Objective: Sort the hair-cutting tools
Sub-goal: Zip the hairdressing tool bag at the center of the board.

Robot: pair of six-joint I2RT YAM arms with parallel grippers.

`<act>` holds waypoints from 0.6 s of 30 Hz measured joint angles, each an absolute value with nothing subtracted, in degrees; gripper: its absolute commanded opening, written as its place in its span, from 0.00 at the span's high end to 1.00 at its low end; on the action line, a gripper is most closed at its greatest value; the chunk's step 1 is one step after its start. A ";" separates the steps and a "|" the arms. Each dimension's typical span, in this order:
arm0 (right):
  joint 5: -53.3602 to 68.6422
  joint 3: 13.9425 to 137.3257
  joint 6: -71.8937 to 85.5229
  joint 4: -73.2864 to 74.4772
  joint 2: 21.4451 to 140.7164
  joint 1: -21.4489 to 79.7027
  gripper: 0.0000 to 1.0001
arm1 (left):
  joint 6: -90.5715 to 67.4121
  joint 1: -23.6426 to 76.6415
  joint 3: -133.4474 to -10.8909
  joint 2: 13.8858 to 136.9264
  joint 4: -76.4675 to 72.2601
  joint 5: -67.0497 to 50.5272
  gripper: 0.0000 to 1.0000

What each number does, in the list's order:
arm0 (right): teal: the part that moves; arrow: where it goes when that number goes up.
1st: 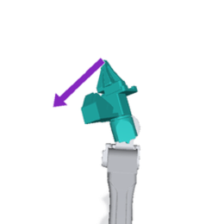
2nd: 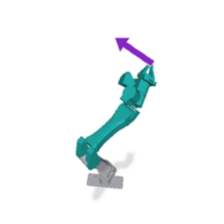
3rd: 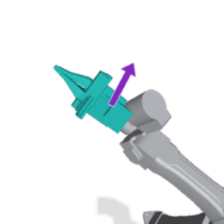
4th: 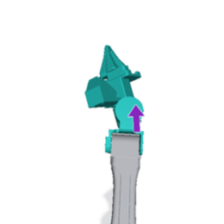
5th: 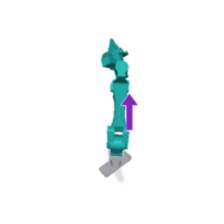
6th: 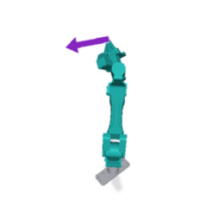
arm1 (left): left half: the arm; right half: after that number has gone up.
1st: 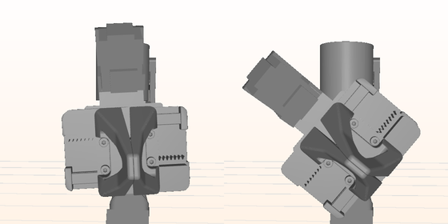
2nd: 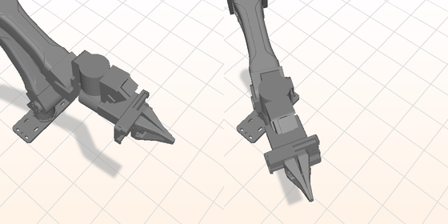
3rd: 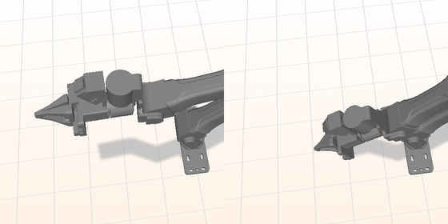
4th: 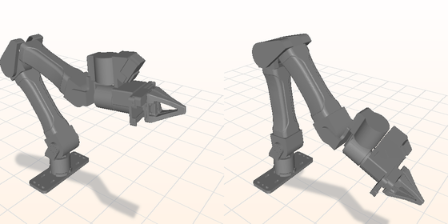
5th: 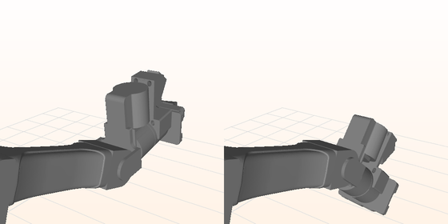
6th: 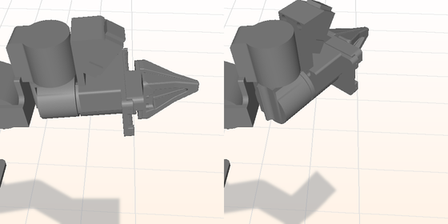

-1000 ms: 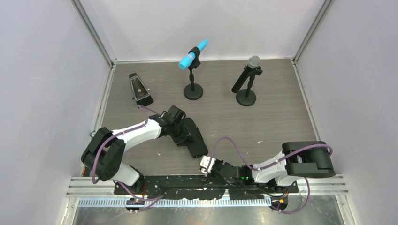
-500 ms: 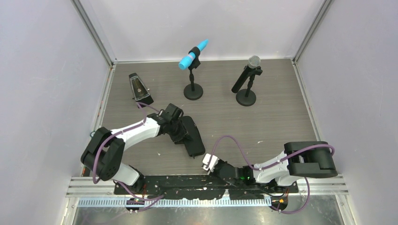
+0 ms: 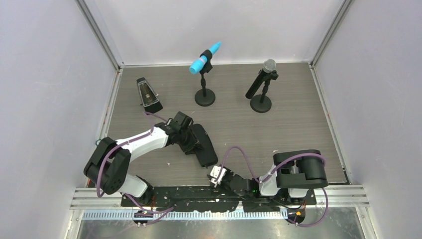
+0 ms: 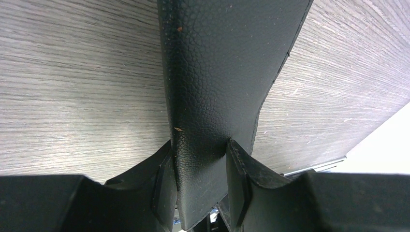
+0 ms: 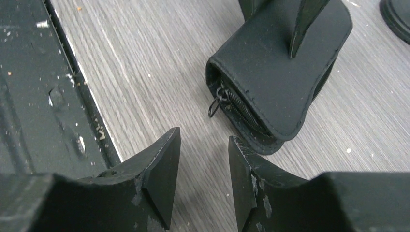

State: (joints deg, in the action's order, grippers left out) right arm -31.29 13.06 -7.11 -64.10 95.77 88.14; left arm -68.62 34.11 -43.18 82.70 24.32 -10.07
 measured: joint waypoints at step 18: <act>-33.04 15.70 -8.91 -75.42 102.56 86.21 0.56 | -71.81 35.68 -42.92 82.56 23.92 -9.67 0.70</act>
State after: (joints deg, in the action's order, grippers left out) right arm -33.04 15.70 -8.91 -75.42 102.56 86.21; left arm -71.81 35.68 -42.92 82.56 23.92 -9.67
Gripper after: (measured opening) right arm 0.450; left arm 0.380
